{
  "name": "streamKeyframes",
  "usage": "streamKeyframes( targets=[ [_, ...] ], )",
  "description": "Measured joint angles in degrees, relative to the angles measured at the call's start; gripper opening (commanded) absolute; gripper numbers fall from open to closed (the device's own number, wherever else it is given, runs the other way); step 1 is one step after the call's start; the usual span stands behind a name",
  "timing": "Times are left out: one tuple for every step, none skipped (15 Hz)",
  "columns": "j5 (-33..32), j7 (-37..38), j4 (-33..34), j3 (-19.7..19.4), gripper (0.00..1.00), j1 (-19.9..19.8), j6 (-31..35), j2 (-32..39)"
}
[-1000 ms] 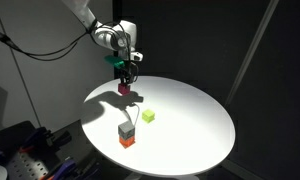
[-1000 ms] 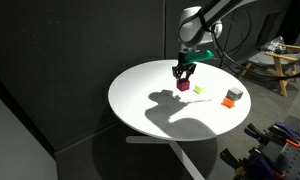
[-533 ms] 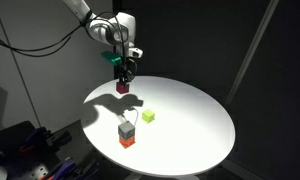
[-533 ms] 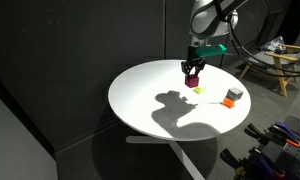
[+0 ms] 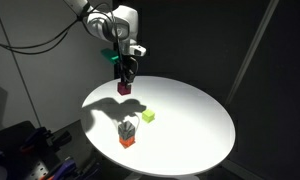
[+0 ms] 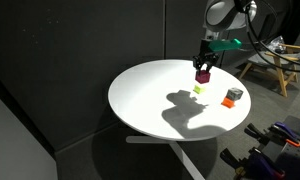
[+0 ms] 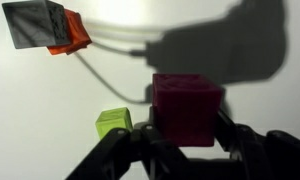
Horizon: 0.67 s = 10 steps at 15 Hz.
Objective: Pick up the mulberry pink block and stack it on top of the gray block
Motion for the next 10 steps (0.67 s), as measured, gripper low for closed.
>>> streamKeyframes(
  targets=[
    [0.0,0.0,-0.5,-0.3,0.30,-0.4,0.0,-0.6],
    [0.0,0.0,-0.9,-0.5,0.30,-0.9,0.1,-1.1],
    [0.0,0.0,-1.3,-0.8,0.30,-1.3,0.1,-1.6],
    [0.0,0.0,-1.7,-1.1,0.30,-1.6,0.1,-2.1],
    [0.0,0.0,-2.1,-1.3,0.30,-2.0,0.1,-2.7],
    [0.0,0.0,-2.6,-1.6,0.30,-2.4,0.1,-3.2],
    [0.0,0.0,-3.1,-1.8,0.30,-2.8,0.1,-3.7],
    [0.0,0.0,-3.7,-2.1,0.30,-3.2,0.1,-4.3],
    [0.0,0.0,-4.3,-2.4,0.30,-3.5,0.1,-4.8],
    [0.0,0.0,-5.1,-2.7,0.30,-3.9,0.1,-5.5]
  ],
)
